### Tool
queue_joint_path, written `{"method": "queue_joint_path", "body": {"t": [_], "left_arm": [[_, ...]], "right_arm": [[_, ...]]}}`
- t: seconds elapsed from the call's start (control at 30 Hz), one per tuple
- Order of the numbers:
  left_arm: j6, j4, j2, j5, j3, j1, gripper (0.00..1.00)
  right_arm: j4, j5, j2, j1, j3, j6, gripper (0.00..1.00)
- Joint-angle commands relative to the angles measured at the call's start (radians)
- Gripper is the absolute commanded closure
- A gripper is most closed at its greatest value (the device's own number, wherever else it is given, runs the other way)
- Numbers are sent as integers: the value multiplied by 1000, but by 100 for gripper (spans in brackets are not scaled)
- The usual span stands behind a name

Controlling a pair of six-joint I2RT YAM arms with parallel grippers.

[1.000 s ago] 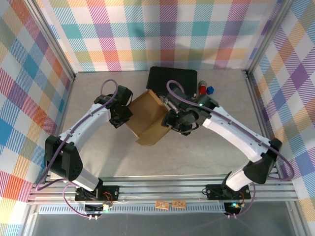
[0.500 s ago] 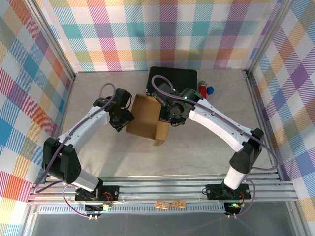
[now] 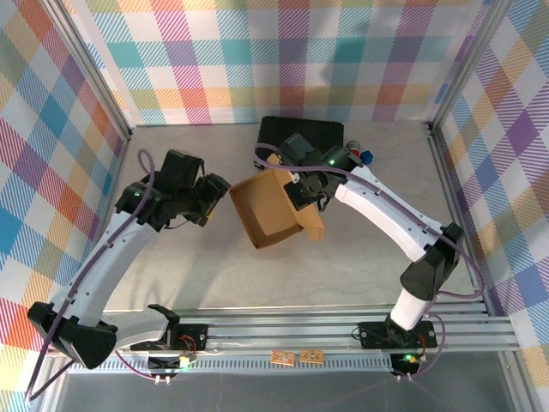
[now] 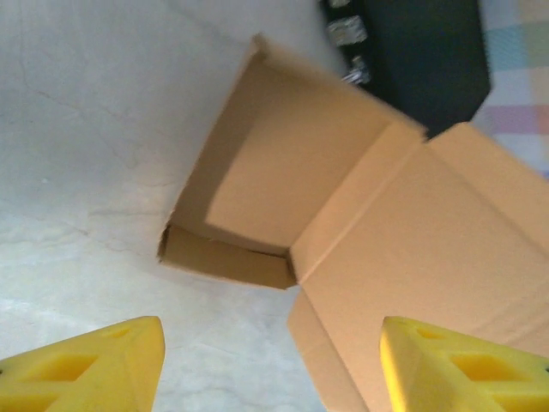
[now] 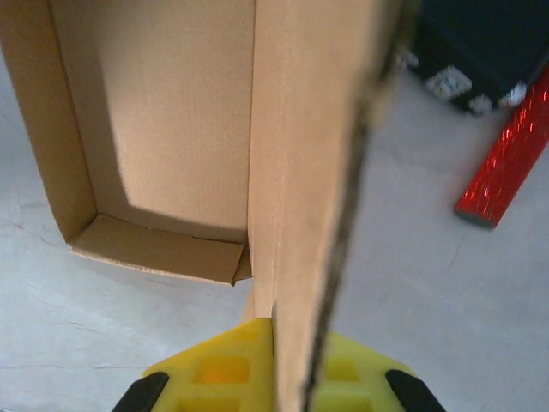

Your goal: Fold the paper box

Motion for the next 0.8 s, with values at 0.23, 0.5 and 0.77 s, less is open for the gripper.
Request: {"method": "queue_joint_path", "body": {"t": [0.23, 0.5, 0.77], "left_arm": [[-107, 12, 140, 122, 146, 233, 38], [-134, 197, 321, 297, 189, 346, 46], [-169, 225, 402, 341, 294, 306, 48]], "right_arm": [[345, -61, -8, 6, -80, -657, 100], [377, -115, 36, 6, -36, -760, 100], [361, -109, 56, 7, -19, -752, 100]]}}
